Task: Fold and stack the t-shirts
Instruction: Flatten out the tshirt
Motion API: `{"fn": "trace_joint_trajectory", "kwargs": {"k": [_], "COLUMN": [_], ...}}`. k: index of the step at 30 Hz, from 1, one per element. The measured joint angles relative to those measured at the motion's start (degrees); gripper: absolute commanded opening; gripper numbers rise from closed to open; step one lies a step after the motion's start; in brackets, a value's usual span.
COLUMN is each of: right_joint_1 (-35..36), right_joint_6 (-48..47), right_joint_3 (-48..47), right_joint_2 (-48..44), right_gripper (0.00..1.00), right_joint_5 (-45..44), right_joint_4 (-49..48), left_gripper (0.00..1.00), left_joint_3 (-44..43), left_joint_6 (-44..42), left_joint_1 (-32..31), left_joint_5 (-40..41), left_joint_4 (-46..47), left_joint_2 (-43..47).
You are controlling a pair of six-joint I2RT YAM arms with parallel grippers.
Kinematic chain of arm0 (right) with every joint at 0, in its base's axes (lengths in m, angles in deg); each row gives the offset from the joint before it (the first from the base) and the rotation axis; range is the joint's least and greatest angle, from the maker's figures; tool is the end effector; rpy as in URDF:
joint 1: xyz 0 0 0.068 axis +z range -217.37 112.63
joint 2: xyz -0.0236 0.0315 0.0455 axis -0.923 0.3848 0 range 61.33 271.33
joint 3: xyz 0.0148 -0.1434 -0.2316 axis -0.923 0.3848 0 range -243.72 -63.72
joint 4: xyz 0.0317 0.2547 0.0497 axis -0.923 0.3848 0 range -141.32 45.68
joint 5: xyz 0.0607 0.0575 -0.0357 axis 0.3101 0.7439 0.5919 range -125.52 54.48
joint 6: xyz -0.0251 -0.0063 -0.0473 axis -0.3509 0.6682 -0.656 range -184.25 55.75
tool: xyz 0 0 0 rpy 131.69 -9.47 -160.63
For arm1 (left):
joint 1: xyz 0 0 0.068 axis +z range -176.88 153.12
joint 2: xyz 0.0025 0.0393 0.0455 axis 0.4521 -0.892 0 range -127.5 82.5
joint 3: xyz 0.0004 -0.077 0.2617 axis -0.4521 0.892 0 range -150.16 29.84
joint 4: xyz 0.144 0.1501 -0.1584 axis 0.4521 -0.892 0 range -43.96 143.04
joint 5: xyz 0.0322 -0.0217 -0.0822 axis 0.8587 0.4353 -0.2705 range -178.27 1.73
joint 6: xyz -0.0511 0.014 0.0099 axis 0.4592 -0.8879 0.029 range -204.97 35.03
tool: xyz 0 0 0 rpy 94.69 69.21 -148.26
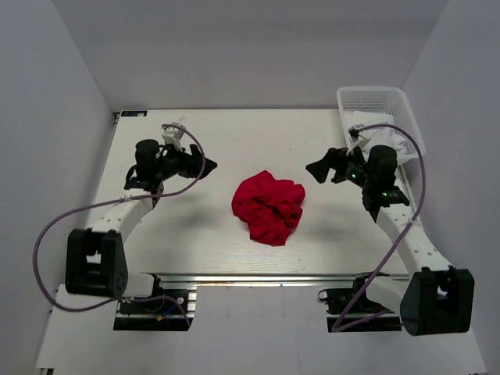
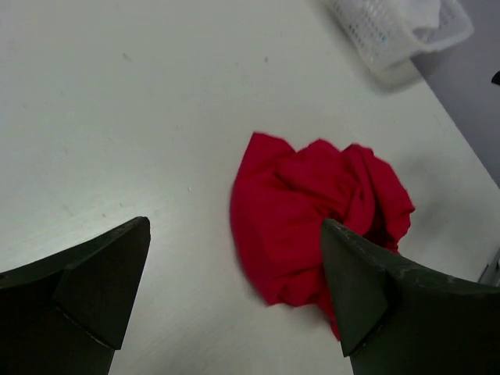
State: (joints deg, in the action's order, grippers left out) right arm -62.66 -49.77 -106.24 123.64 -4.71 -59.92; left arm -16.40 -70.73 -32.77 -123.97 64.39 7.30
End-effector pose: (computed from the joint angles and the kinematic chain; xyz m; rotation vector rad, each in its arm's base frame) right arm 0.2484 0.0387 0.3004 -0.2457 1.7764 0.7146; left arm 0.2904 -0.0509 0.2714 0.2999 1.8763 -0.8229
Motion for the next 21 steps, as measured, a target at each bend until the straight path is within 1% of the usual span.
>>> {"fn": "trace_joint_trajectory", "kwargs": {"k": [3,5,8,11,12,14,17,18,19,21], "right_joint_1": [5.3,8.7,12.6,15.3,15.9,17.2,19.4,19.9,20.7,21.7], "right_joint_6": [-2.0,-3.0,-3.1,-3.0,-3.0,-3.0,-3.0,-3.1,-3.1,-3.2], "right_joint_3": [-3.0,-5.1,-6.0,-6.0,-6.0,-6.0,-5.6,-5.2,-4.5,-3.5], "right_joint_2": [5.4,9.0,12.0,12.9,12.9,12.8,12.2,11.7,11.0,10.1], "right_gripper": [0.90,0.90,0.90,0.90,0.90,0.90,0.90,0.90,0.90,0.89], "right_joint_5": [-5.3,-9.8,-16.4,-21.9,-22.9,-23.9,-24.2,-24.2,-24.0,-23.6], "right_joint_4": [4.7,8.0,12.2,16.9,18.2,19.6,20.1,20.1,20.0,19.9], "left_gripper": [1.00,1.00,1.00,0.98,0.96,0.93,0.92,0.90,0.85,0.80], "left_joint_3": [-0.4,-0.3,-0.3,-0.3,-0.3,-0.3,-0.3,-0.3,-0.3,-0.5], "left_joint_6": [-0.5,-1.0,-1.8,-2.5,-2.7,-3.0,-3.0,-3.0,-2.8,-2.5], "left_joint_1": [-1.6,-3.5,-7.6,-13.4,-15.3,-18.7,-22.5,-23.3,-24.0,-25.3], "left_joint_5": [-1.2,-1.2,-1.0,-0.1,0.2,0.8,2.8,3.5,4.6,6.9], "left_joint_4": [-2.1,-4.0,-5.7,-7.6,-8.3,-9.7,-11.5,-11.8,-12.1,-13.0], "left_joint_2": [-6.8,-9.3,-10.8,-10.8,-10.8,-10.8,-10.8,-10.8,-10.8,-11.1]}}
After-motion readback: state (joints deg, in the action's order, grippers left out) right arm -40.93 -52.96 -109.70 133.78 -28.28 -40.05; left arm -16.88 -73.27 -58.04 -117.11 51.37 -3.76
